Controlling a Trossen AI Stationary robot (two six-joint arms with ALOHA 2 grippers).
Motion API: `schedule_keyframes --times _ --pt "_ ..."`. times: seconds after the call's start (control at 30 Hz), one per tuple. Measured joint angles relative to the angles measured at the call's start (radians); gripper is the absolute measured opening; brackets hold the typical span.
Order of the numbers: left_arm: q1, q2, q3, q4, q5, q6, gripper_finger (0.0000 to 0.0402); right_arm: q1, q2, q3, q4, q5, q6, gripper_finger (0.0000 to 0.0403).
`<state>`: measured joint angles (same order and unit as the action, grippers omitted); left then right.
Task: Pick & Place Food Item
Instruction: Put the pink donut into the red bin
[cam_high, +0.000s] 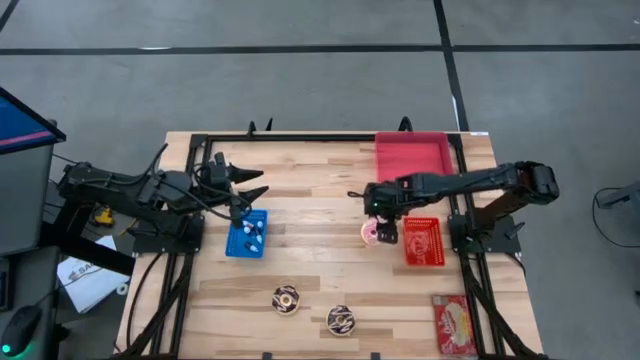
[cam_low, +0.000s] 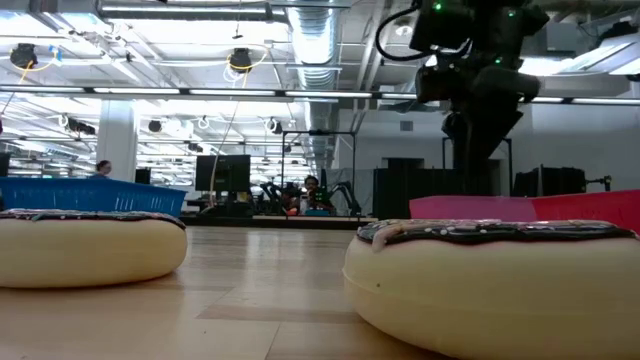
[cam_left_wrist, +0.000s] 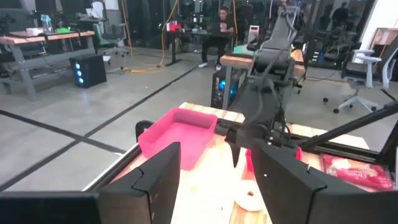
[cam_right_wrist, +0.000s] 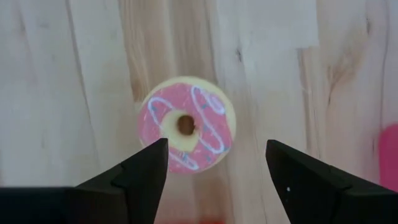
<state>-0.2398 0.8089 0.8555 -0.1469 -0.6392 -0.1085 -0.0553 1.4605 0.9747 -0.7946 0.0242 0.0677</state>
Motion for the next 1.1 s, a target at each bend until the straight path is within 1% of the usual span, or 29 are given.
schedule_keyframes --times 0.2,0.4,0.57,0.7,1.0,1.1 --pt "0.0 0.005 0.0 -0.015 -0.002 0.0 0.0187 -0.034 0.0 -0.027 0.077 -0.031 0.0 0.0262" --pt "0.0 0.004 0.0 -0.015 -0.012 0.0 0.0186 -0.023 0.0 -0.075 0.079 -0.029 0.0 0.0262" --pt "0.0 0.004 0.0 -0.015 -0.016 0.0 0.0182 -0.025 0.0 -0.115 0.15 -0.024 0.002 0.0262" --pt "0.0 0.004 0.0 -0.015 -0.016 0.0 0.0182 -0.025 0.001 -0.137 0.168 -0.024 0.003 0.0262" --pt "0.0 0.004 0.0 -0.015 -0.032 0.0 0.0182 -0.024 0.001 -0.141 0.228 -0.024 0.023 0.0262" --pt "0.0 0.004 0.0 -0.015 -0.035 0.0 0.0182 -0.024 0.029 -0.14 0.242 -0.024 0.022 0.0262"
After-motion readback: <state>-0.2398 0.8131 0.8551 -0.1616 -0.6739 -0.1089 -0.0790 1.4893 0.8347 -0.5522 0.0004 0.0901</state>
